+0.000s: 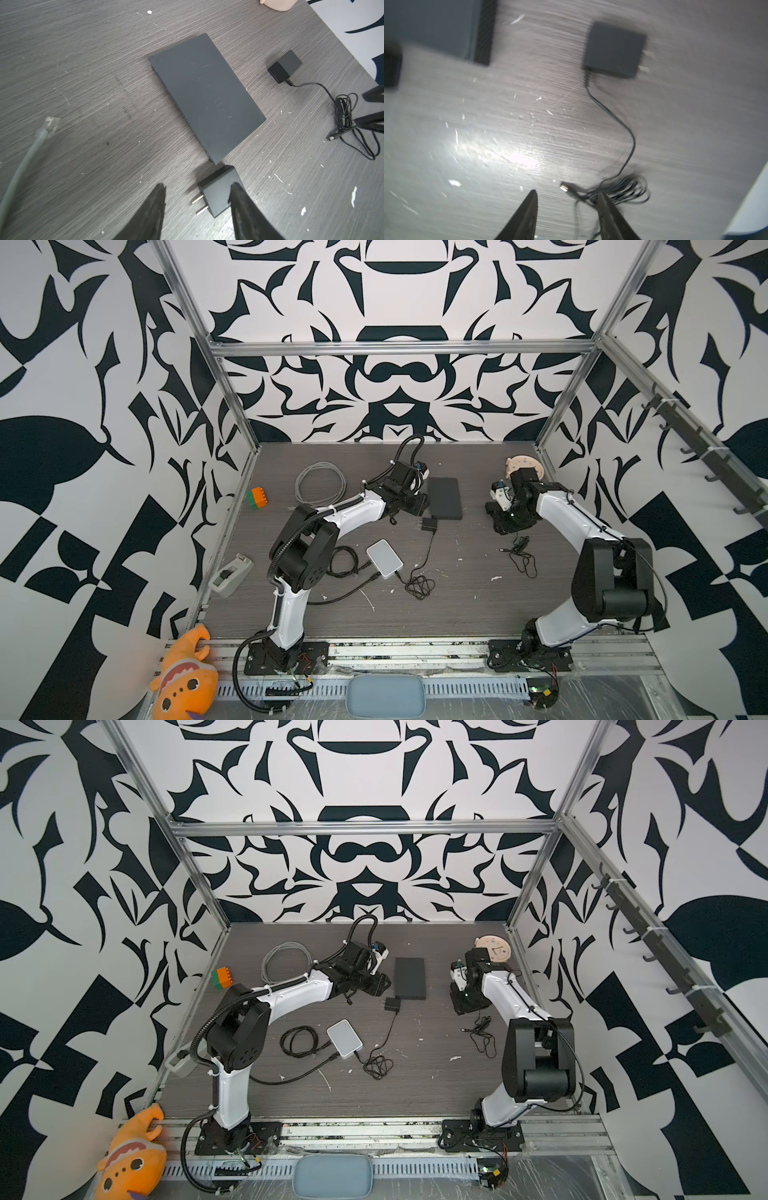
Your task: Insert the plug into the switch port
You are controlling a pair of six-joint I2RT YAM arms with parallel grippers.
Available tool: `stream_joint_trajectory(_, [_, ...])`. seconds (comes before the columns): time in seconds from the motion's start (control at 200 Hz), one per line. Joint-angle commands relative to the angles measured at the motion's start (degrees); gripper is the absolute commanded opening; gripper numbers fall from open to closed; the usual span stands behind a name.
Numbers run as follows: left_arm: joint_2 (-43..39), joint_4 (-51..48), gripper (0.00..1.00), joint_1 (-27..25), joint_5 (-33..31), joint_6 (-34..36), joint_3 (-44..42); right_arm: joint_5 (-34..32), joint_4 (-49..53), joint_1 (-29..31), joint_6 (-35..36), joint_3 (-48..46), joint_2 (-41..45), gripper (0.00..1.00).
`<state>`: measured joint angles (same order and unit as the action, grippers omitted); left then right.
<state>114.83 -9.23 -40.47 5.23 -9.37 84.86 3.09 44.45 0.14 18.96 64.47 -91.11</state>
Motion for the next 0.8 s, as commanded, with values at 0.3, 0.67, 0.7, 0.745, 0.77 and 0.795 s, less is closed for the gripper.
stream_joint_trajectory(0.3, [-3.2,-4.4,0.54,0.7,2.0,0.6,1.9,-4.0,4.2,0.1,10.8,-5.1,-2.3,0.53])
stream_joint_trajectory(0.67, [-3.5,-4.6,0.54,1.0,2.4,0.5,0.7,-7.5,-2.8,-0.4,10.2,-7.7,-4.4,0.56])
stream_joint_trajectory(0.7, [-3.5,-4.5,0.54,1.0,2.3,0.5,0.8,-7.5,-3.0,-0.4,10.1,-7.6,-5.0,0.56])
stream_joint_trajectory(0.745, [-3.5,-4.5,0.54,1.1,2.4,0.5,0.9,-7.0,-3.3,-0.4,10.1,-7.6,-6.0,0.56])
stream_joint_trajectory(0.77, [-3.5,-4.6,0.54,1.1,2.5,0.5,0.9,-6.7,-3.5,-0.4,10.1,-7.6,-6.5,0.55])
stream_joint_trajectory(0.795, [-3.5,-4.6,0.54,1.2,2.5,0.5,0.9,-6.5,-3.8,-0.4,10.1,-7.7,-7.0,0.55])
